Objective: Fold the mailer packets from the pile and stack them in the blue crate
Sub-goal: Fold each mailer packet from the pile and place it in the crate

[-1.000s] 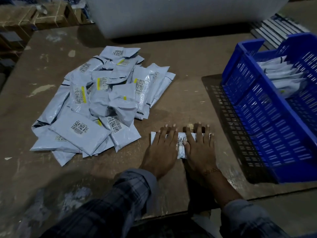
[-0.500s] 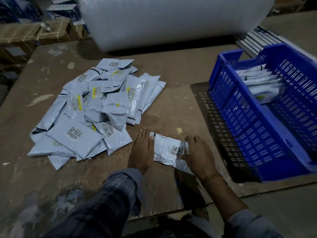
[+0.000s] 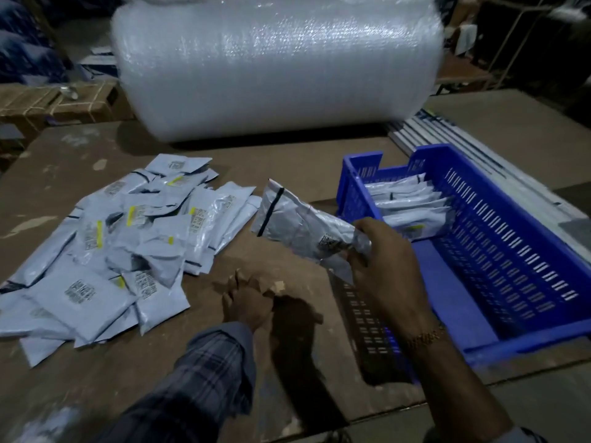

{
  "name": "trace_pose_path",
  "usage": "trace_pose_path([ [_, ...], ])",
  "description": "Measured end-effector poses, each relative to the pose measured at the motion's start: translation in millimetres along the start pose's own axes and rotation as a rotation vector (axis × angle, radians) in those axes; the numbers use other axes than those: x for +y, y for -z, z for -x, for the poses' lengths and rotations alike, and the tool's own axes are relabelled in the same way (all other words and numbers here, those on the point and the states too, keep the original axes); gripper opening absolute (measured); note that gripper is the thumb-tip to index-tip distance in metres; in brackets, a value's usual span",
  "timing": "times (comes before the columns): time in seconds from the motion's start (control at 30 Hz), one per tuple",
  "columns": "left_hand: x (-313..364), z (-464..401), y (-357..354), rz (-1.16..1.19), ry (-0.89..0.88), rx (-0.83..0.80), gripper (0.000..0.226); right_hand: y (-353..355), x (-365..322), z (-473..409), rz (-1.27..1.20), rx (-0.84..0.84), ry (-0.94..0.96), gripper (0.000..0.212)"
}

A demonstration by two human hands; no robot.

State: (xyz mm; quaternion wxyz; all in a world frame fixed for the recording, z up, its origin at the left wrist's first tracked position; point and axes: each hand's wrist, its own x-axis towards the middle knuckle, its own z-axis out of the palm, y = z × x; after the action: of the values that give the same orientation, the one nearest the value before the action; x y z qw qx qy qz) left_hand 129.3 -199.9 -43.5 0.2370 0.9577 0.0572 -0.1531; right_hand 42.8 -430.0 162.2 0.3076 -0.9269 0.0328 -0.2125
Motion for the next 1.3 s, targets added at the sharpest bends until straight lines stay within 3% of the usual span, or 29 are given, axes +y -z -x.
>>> trace_pose_path([
  [0.1, 28, -1, -2, -0.054, 0.032, -0.075, 0.072, 38, 18, -21, 0.007, 0.096, 0.030, 0.032],
  [0.2, 38, -7, -20, -0.197, -0.085, -0.086, 0.078, 63, 52, -41, 0.075, 0.165, -0.003, 0.029],
  [0.43, 46, -7, -57, -0.170, 0.043, -0.050, 0.099, 94, 160, -88, 0.345, 0.081, -0.138, 0.026],
  [0.5, 46, -8, -57, -0.168, 0.059, -0.058, 0.101, 91, 191, -105, 0.489, 0.005, -0.175, 0.031],
  [0.67, 52, -6, -46, -0.163, 0.074, -0.132, 0.105, 66, 245, -131, 0.765, -0.393, -0.122, 0.036],
  [0.83, 60, -5, -38, -0.153, 0.113, -0.205, 0.108, 34, 270, -132, 0.720, -0.396, -0.020, 0.022],
  [1.1, 51, -14, -40, -0.185, 0.135, -0.272, 0.118, -1, 290, -122, 0.714, -0.185, 0.138, 0.020],
  [1.3, 62, -6, -32, -0.206, 0.110, -0.276, 0.112, -5, 288, -119, 0.594, -0.252, -0.035, 0.020],
])
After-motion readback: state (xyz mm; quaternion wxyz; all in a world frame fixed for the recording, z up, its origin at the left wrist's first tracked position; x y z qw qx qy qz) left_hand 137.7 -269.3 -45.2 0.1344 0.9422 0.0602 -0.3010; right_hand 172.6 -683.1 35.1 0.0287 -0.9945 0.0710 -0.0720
